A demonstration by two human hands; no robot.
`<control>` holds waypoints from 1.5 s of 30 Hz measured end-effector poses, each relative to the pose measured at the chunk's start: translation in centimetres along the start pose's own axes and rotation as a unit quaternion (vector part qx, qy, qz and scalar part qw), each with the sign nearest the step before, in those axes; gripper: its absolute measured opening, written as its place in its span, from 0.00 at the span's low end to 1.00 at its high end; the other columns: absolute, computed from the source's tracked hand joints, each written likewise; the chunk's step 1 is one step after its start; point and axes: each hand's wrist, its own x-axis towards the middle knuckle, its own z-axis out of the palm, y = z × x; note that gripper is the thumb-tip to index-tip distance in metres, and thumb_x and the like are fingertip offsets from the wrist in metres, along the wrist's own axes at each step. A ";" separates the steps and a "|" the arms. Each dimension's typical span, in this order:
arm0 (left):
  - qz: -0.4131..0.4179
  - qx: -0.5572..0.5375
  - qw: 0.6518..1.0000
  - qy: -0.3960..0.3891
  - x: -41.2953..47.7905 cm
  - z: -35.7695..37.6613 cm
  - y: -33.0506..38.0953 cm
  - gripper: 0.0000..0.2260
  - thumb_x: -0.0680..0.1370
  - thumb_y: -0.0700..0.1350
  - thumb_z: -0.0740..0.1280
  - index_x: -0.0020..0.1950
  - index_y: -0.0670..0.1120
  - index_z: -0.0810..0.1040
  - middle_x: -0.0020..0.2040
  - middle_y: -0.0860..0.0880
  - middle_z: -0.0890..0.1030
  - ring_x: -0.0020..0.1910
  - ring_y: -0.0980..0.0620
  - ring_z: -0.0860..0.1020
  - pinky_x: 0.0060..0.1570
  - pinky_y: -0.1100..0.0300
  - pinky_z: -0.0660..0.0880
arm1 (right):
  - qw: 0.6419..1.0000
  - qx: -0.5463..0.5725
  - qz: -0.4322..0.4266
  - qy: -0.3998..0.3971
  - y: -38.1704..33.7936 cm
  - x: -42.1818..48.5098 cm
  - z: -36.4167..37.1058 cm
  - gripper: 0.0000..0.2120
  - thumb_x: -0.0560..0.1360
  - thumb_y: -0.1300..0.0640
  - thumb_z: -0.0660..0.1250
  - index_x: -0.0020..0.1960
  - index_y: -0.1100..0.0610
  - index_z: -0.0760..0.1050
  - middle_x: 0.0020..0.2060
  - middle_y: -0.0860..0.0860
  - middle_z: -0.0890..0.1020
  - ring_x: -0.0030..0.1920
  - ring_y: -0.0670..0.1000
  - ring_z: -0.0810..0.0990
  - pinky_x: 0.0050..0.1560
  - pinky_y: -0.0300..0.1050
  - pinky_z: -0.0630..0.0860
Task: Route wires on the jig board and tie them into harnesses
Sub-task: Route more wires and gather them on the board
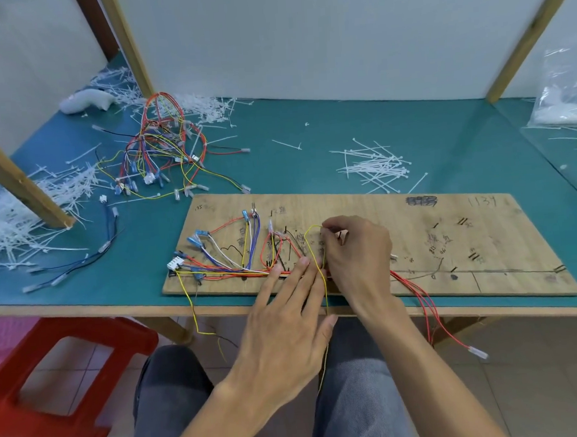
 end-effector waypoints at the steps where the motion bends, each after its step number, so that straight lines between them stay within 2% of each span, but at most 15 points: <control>1: -0.001 -0.005 1.000 0.004 0.0 -0.1 0.0 0.26 0.86 0.56 0.58 0.79 0.41 0.72 0.80 0.45 0.71 0.82 0.48 0.63 0.79 0.42 0.62 | 1.000 -0.003 0.003 0.003 0.0 0.0 0.2 0.05 0.76 0.58 0.74 0.48 0.51 0.88 0.43 0.48 0.88 0.44 0.52 0.84 0.49 0.49 0.79; 7: -0.015 -0.084 0.996 0.038 0.1 -0.4 0.2 0.17 0.85 0.48 0.60 0.71 0.41 0.72 0.74 0.44 0.77 0.79 0.48 0.69 0.77 0.42 0.66 | 0.996 -0.071 -0.031 -0.049 0.1 1.0 0.5 0.06 0.76 0.61 0.73 0.48 0.52 0.88 0.47 0.48 0.84 0.47 0.54 0.82 0.44 0.50 0.78; 12: -0.032 -0.123 0.992 0.023 0.5 -0.6 -0.3 0.22 0.87 0.45 0.57 0.82 0.44 0.65 0.77 0.49 0.74 0.79 0.53 0.68 0.81 0.48 0.59 | 0.975 -0.124 -0.103 -0.153 0.2 2.1 -0.5 0.11 0.76 0.60 0.72 0.47 0.45 0.88 0.49 0.40 0.83 0.50 0.51 0.74 0.37 0.45 0.69; 14: -0.029 -0.111 0.993 0.006 0.5 -0.6 -0.5 0.24 0.87 0.45 0.55 0.84 0.45 0.62 0.79 0.50 0.72 0.81 0.54 0.65 0.82 0.49 0.56 | 0.961 -0.144 -0.153 -0.179 0.4 1.8 -1.3 0.12 0.77 0.59 0.71 0.53 0.44 0.88 0.57 0.39 0.83 0.52 0.51 0.67 0.43 0.46 0.70; 16: -0.022 -0.099 0.995 -0.007 0.5 -0.7 -0.8 0.26 0.84 0.44 0.56 0.84 0.45 0.61 0.80 0.52 0.70 0.82 0.55 0.63 0.82 0.48 0.54 | 0.960 -0.142 -0.194 -0.141 0.4 0.2 -2.1 0.16 0.78 0.60 0.72 0.61 0.46 0.85 0.66 0.44 0.79 0.55 0.54 0.68 0.54 0.47 0.71; 19: -0.008 -0.086 0.996 -0.024 0.3 -0.9 -1.0 0.33 0.77 0.41 0.60 0.84 0.43 0.62 0.81 0.51 0.69 0.82 0.54 0.63 0.81 0.46 0.55 | 0.989 -0.021 -0.141 -0.030 0.8 -4.4 -3.7 0.08 0.80 0.59 0.72 0.58 0.50 0.80 0.55 0.45 0.76 0.53 0.50 0.73 0.55 0.43 0.71; 22: 0.000 -0.078 0.997 -0.029 0.1 -1.0 -0.9 0.33 0.77 0.43 0.54 0.84 0.42 0.61 0.81 0.51 0.69 0.82 0.53 0.63 0.81 0.46 0.55 | 0.996 -0.023 -0.065 -0.054 0.4 -9.9 -4.6 0.07 0.81 0.45 0.70 0.52 0.47 0.77 0.45 0.39 0.77 0.45 0.46 0.78 0.46 0.44 0.76; 26: -0.004 -0.071 0.996 -0.047 0.2 -1.3 -0.9 0.32 0.80 0.44 0.54 0.85 0.42 0.58 0.81 0.50 0.69 0.83 0.53 0.60 0.82 0.46 0.51 | 0.996 -0.065 -0.039 -0.039 -0.6 -12.4 -3.9 0.07 0.77 0.47 0.75 0.52 0.49 0.82 0.44 0.43 0.83 0.43 0.50 0.83 0.38 0.49 0.80; 29: 0.005 -0.064 0.996 -0.066 0.2 -1.6 -1.0 0.32 0.80 0.44 0.54 0.86 0.43 0.56 0.84 0.50 0.64 0.84 0.54 0.56 0.83 0.45 0.50 | 0.994 -0.072 -0.032 -0.079 -1.5 -12.5 -3.2 0.02 0.79 0.53 0.72 0.50 0.51 0.82 0.44 0.46 0.77 0.40 0.54 0.80 0.34 0.53 0.77; 33: 0.003 -0.065 0.996 -0.069 0.3 -1.9 -0.9 0.33 0.79 0.42 0.59 0.86 0.43 0.56 0.84 0.51 0.63 0.84 0.55 0.56 0.83 0.46 0.48 | 0.992 -0.062 -0.010 -0.105 -1.6 -12.4 -2.8 0.06 0.82 0.51 0.66 0.52 0.52 0.80 0.48 0.46 0.76 0.44 0.54 0.78 0.38 0.58 0.77; 36: 0.001 -0.071 0.996 -0.058 0.5 -2.1 -0.8 0.32 0.80 0.43 0.58 0.85 0.43 0.57 0.83 0.50 0.65 0.84 0.55 0.58 0.83 0.48 0.48 | 0.991 -0.066 -0.021 -0.117 -1.8 -12.9 -3.1 0.10 0.85 0.48 0.59 0.49 0.52 0.74 0.47 0.46 0.73 0.42 0.53 0.76 0.35 0.57 0.75; 38: 0.000 -0.071 0.996 -0.053 0.6 -2.3 -0.7 0.33 0.79 0.44 0.60 0.85 0.42 0.59 0.82 0.49 0.67 0.83 0.54 0.60 0.83 0.50 0.47 | 0.991 -0.054 -0.016 -0.119 -1.9 -13.6 -3.5 0.08 0.84 0.48 0.60 0.49 0.50 0.71 0.47 0.45 0.72 0.40 0.52 0.75 0.34 0.55 0.74; 40: 0.001 -0.071 0.996 -0.050 0.6 -2.4 -0.6 0.33 0.78 0.42 0.60 0.84 0.42 0.60 0.81 0.48 0.69 0.83 0.53 0.62 0.83 0.51 0.47 | 0.994 -0.050 0.009 -0.093 -1.8 -13.3 -3.7 0.07 0.82 0.46 0.65 0.53 0.49 0.74 0.47 0.44 0.75 0.41 0.52 0.78 0.36 0.55 0.76; 42: 0.002 -0.071 0.996 -0.051 0.6 -2.6 -0.6 0.32 0.79 0.42 0.54 0.85 0.42 0.59 0.81 0.48 0.69 0.83 0.53 0.61 0.83 0.51 0.47 | 0.991 -0.082 0.028 -0.106 -1.8 -12.2 -3.6 0.14 0.81 0.42 0.64 0.60 0.48 0.78 0.51 0.44 0.76 0.45 0.54 0.80 0.41 0.55 0.77; 45: 0.006 -0.061 0.996 -0.063 0.6 -2.8 -0.6 0.32 0.80 0.43 0.51 0.85 0.42 0.56 0.83 0.49 0.65 0.84 0.54 0.57 0.83 0.52 0.44 | 0.985 -0.080 0.039 -0.146 -2.2 -10.8 -3.0 0.11 0.82 0.45 0.66 0.57 0.49 0.82 0.49 0.46 0.76 0.45 0.55 0.80 0.45 0.55 0.77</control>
